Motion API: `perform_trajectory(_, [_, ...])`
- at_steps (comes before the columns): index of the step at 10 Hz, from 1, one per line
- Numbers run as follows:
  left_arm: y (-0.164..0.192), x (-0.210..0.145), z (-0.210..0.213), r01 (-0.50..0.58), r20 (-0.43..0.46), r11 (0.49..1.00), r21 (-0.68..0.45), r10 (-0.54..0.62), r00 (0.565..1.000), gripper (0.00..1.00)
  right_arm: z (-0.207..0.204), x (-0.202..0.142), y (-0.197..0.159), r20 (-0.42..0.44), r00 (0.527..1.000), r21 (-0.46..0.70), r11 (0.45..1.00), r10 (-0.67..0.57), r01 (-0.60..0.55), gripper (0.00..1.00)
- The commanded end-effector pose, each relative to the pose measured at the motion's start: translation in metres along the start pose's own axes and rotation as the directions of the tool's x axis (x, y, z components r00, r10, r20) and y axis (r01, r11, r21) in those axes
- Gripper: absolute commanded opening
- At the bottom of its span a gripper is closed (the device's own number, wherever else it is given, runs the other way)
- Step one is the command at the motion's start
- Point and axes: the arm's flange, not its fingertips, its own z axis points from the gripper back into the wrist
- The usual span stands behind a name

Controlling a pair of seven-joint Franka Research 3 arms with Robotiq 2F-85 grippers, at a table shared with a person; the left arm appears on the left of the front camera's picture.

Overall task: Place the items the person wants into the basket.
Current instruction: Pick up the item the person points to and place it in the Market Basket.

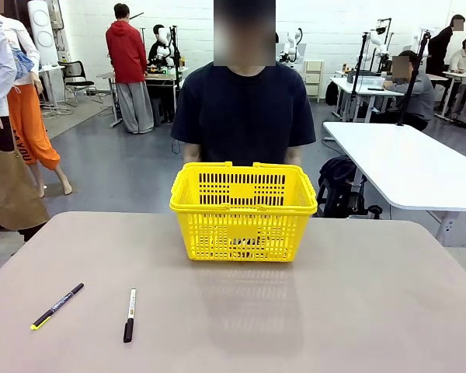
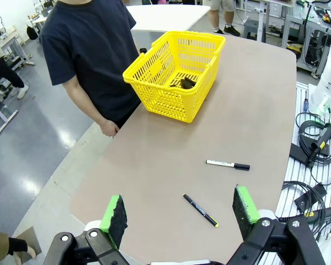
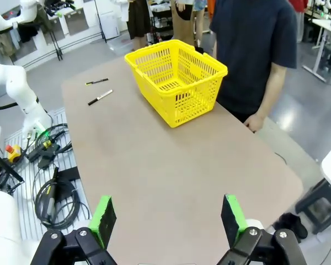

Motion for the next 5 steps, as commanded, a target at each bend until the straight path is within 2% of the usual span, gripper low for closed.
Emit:
perform_trajectory(1, [0.0003,-0.0011,0.0011,0.018,0.015,1.0,-0.004,-0.018,1.0,1.0,0.0003,0.0032,-0.0006,0.013,1.0,0.006,1.0,0.02,-0.02,1.0])
perform_trajectory(5, [0.0003,-0.0011,0.0011,0.018,0.015,1.0,-0.004,-0.018,1.0,1.0,0.0003,0.0032,-0.0006,0.013,1.0,0.006,1.0,0.02,-0.02,1.0])
